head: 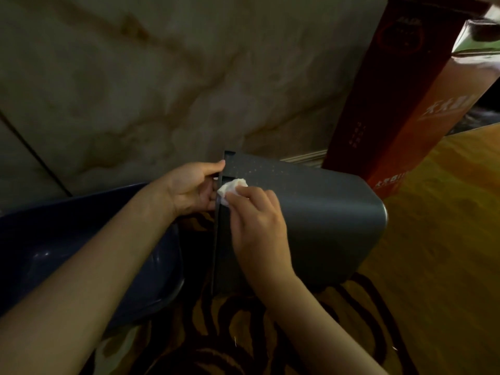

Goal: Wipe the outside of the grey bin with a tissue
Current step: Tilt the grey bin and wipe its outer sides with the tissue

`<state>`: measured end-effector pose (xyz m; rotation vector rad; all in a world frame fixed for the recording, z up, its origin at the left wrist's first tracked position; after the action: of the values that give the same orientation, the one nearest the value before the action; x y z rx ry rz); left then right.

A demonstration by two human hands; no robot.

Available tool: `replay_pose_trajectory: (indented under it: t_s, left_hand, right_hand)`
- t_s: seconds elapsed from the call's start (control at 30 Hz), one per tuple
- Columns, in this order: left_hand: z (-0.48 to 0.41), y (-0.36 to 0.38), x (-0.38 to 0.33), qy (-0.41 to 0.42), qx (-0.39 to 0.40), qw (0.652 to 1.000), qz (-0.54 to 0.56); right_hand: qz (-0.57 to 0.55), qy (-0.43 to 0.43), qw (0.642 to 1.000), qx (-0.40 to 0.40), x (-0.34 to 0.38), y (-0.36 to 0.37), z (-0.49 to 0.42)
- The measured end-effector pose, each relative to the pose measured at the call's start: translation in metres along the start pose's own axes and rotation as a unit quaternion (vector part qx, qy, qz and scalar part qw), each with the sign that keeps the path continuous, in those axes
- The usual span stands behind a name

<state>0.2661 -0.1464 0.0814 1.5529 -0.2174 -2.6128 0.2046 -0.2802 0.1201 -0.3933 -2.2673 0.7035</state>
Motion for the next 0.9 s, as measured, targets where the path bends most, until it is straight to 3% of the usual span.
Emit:
replay_pose_trajectory:
  t_s: [0.1,0.23,0.33,0.43,0.63,0.9]
  left_hand:
    - [0.004,0.001,0.003,-0.003,0.018,1.0,-0.005]
    - [0.008,0.003,0.005,0.006,0.051,0.998,0.027]
    - [0.01,0.007,0.003,0.015,0.06,0.995,0.075]
    - [0.011,0.014,0.001,0.02,0.047,0.993,0.106]
    - [0.016,0.015,0.005,0.002,0.022,0.994,0.107]
    - [0.022,0.018,0.006,0.004,0.031,0.994,0.1]
  right_hand:
    - [0.051,0.035,0.998,-0.004,-0.02,-0.022,-0.003]
    - [0.091,0.197,0.976,-0.031,-0.081,-0.064,-0.005]
    - [0.116,0.236,0.964,-0.046,-0.09,-0.078,0.007]
    - [0.123,0.186,0.974,-0.037,-0.068,-0.068,0.016]
    - [-0.033,0.046,0.994,0.09,-0.019,-0.037,0.011]
    - [-0.095,0.022,0.989,0.107,-0.019,-0.029,-0.015]
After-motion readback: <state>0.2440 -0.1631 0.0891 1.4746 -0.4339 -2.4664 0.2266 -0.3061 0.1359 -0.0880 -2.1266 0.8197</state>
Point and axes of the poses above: each hand's wrist, its own z-axis away from the middle knuckle, its own y-axis out of the palm, x = y × z, the point moved 5 cm from there along -z, towards the middle knuckle, and after that the axes turned 9 degrees about -z, right-handed, at the moved point
